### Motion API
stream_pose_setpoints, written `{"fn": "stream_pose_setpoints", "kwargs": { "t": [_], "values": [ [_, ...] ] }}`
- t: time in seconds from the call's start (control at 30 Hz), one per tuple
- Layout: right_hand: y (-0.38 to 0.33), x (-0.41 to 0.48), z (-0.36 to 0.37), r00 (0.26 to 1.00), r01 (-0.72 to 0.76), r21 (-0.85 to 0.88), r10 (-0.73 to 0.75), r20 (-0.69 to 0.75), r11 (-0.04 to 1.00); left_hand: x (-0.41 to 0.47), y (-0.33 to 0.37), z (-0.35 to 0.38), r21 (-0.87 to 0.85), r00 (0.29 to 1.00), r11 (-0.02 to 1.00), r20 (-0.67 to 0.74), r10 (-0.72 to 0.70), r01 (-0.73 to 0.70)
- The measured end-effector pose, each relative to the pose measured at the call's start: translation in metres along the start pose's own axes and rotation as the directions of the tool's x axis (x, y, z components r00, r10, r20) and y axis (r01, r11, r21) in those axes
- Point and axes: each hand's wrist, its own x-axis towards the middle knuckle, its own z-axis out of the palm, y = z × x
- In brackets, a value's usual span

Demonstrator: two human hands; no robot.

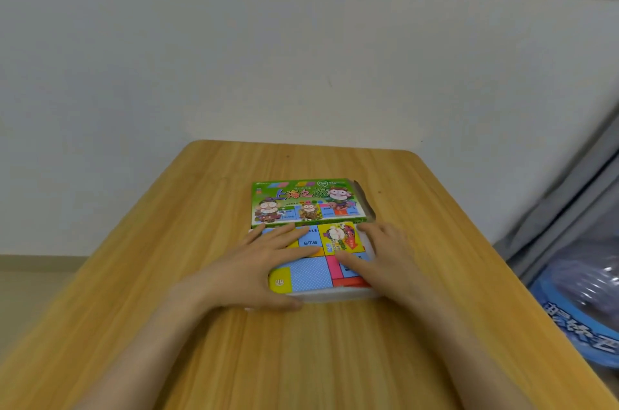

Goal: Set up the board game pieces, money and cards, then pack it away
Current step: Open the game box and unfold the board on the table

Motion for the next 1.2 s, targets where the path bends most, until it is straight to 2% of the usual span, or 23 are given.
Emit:
{"fn": "stream_pose_setpoints", "kwargs": {
  "t": [0.1, 0.17, 0.23, 0.4, 0.5, 0.6, 0.7, 0.8, 0.87, 0.93, 1.0, 1.07, 1.13, 1.2],
  "values": [
    [0.002, -0.003, -0.018, 0.958, 0.049, 0.153, -0.090, 0.272, 0.987, 0.001, -0.011, 0.002, -0.048, 0.997, 0.999, -0.069, -0.017, 0.014],
    [0.005, -0.006, -0.022, 0.933, 0.069, 0.136, -0.112, 0.342, 0.988, 0.001, -0.015, 0.003, -0.113, 0.992, 0.994, -0.126, -0.027, 0.013],
    [0.008, -0.005, -0.017, 0.945, 0.105, 0.101, -0.130, 0.301, 0.989, 0.002, -0.017, 0.004, -0.180, 0.980, 0.983, -0.191, -0.055, 0.020],
    [0.010, 0.004, 0.000, 0.987, 0.154, 0.051, -0.155, 0.027, 0.987, 0.009, -0.020, 0.012, -0.283, 0.900, 0.951, -0.371, -0.230, 0.126],
    [0.013, 0.010, 0.007, 0.984, 0.140, 0.048, -0.134, -0.114, 0.989, 0.013, -0.023, 0.014, -0.350, 0.866, 0.922, -0.395, -0.306, 0.166],
    [0.013, 0.014, 0.011, 0.965, 0.153, 0.033, -0.142, -0.222, 0.988, 0.018, -0.022, 0.016, -0.346, 0.850, 0.919, -0.411, -0.330, 0.189],
    [0.015, 0.017, 0.016, 0.972, 0.162, 0.022, -0.156, -0.176, 0.987, 0.020, -0.017, 0.016, -0.325, 0.829, 0.918, -0.429, -0.358, 0.228],
    [0.019, 0.020, 0.024, 0.990, 0.125, -0.076, -0.129, -0.055, 0.989, 0.022, -0.018, 0.019, -0.251, 0.825, 0.933, -0.446, -0.348, 0.258],
    [0.018, 0.019, 0.025, 0.993, 0.112, -0.124, -0.116, -0.027, 0.986, 0.021, -0.018, 0.018, -0.215, 0.831, 0.945, -0.454, -0.320, 0.246],
    [0.015, 0.017, 0.024, 0.987, 0.141, -0.104, -0.148, -0.060, 0.985, 0.019, -0.017, 0.017, -0.311, 0.814, 0.930, -0.476, -0.332, 0.198],
    [0.011, 0.014, 0.020, 0.975, 0.189, -0.009, -0.189, -0.117, 0.982, 0.018, -0.014, 0.013, -0.491, 0.758, 0.862, -0.513, -0.401, 0.124],
    [0.002, 0.010, 0.015, 0.957, 0.243, 0.171, -0.207, -0.205, 0.955, 0.017, -0.010, 0.010, -0.653, 0.690, 0.758, -0.543, -0.478, 0.011],
    [-0.009, 0.004, 0.008, 0.946, 0.267, 0.425, -0.152, -0.286, 0.865, 0.016, -0.003, 0.006, -0.778, 0.633, 0.605, -0.557, -0.538, -0.170],
    [-0.017, 0.001, 0.001, 0.938, 0.281, 0.625, -0.072, -0.338, 0.728, 0.013, 0.005, -0.001, -0.844, 0.609, 0.401, -0.535, -0.586, -0.355]
  ]
}}
